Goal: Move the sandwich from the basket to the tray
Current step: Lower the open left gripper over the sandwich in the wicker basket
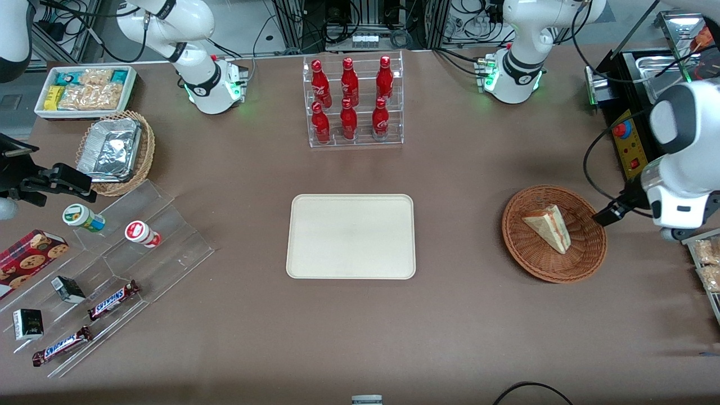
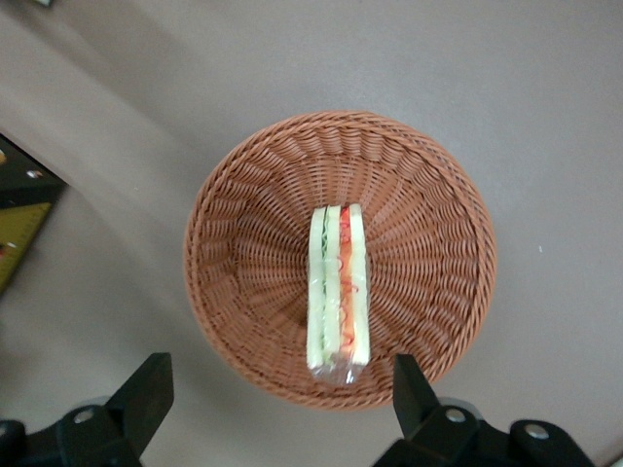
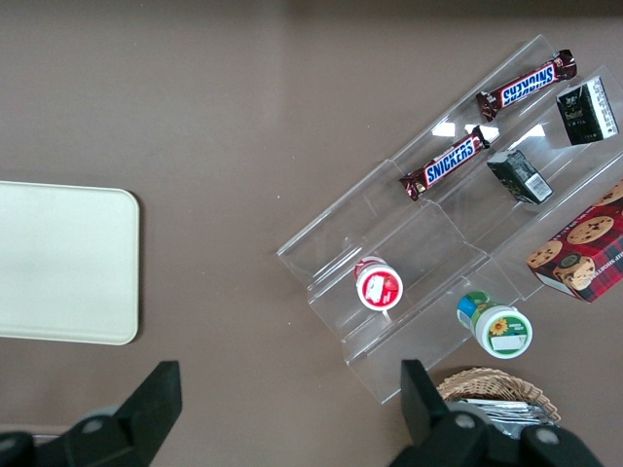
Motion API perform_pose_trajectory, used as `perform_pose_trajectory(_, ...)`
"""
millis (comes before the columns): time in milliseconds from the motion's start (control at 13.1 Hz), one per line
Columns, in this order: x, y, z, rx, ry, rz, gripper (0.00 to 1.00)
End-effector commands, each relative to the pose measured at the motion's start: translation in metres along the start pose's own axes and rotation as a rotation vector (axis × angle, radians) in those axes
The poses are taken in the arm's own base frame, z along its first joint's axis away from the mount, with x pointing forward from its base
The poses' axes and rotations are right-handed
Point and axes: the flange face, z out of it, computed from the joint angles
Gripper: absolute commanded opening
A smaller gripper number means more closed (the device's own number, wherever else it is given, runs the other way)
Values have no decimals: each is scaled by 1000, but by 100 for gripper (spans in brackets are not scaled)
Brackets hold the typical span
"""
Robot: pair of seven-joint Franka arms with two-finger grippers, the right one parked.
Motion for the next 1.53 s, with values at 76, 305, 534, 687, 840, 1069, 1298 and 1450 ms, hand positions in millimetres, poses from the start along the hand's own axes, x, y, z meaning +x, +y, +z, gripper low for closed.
perform_pose_trajectory(76, -4, 3, 62, -7, 24, -89, 100)
perform_pose_trajectory(305, -6, 12, 106, -27, 37, -201, 100)
perform_pose_trajectory(534, -11, 16, 141, -30, -9, -256, 100)
perform_pose_trajectory(687, -15, 21, 159, -55, -11, -272, 100)
perform_pose_trajectory(840, -22, 21, 168, -56, -9, -267, 100)
perform_pose_trajectory(1069, -34, 22, 183, -28, -31, -249, 100)
perform_pose_trajectory(1298, -41, 26, 194, -3, -41, -207, 73)
perform_pose_trajectory(1450, -39, 24, 187, 1, -47, -158, 49)
